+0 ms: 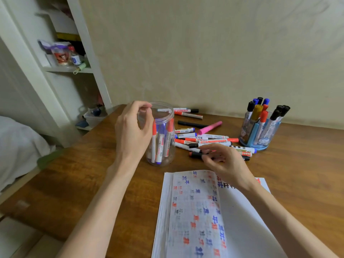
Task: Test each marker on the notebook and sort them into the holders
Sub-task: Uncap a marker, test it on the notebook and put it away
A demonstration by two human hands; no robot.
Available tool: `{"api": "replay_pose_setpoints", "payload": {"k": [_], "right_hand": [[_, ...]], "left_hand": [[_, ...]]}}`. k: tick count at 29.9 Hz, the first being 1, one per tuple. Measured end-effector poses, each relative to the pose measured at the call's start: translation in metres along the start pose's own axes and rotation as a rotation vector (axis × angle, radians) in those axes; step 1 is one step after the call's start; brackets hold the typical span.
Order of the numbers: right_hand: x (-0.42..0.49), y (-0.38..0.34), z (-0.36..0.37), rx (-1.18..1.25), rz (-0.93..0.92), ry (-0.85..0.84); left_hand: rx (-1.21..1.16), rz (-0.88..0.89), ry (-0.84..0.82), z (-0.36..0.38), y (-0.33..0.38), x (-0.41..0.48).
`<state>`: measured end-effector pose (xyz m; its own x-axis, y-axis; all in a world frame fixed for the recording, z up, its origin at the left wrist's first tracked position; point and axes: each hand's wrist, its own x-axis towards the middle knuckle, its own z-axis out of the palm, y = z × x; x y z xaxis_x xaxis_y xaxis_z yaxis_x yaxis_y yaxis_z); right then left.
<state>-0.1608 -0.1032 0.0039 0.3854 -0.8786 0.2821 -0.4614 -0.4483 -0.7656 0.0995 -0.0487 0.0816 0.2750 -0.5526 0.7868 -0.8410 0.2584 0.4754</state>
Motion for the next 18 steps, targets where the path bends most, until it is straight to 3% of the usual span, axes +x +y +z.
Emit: {"api": "replay_pose_setpoints", "payload": {"k": [3, 7, 11, 18], "right_hand": [[0.001, 0.012, -0.009, -0.138, 0.068, 0.115], [-0.003, 0.022, -0.014, -0.306, 0.085, 0.145], [-0.005, 0.027, -0.016, -0.423, 0.098, 0.104], [-0.009, 0.029, -0.022, -0.594, 0.069, 0.069]], "left_hand": [[-0.073, 0.005, 0.1, 0.004, 0.01, -0.015], [-0.208, 0.073, 0.155, 0.019, 0.03, -0.045], [-0.338, 0.061, 0.019, 0.042, 0.052, -0.07], [-0.424, -0.175, -0.339, 0.076, 0.067, -0.094]]}}
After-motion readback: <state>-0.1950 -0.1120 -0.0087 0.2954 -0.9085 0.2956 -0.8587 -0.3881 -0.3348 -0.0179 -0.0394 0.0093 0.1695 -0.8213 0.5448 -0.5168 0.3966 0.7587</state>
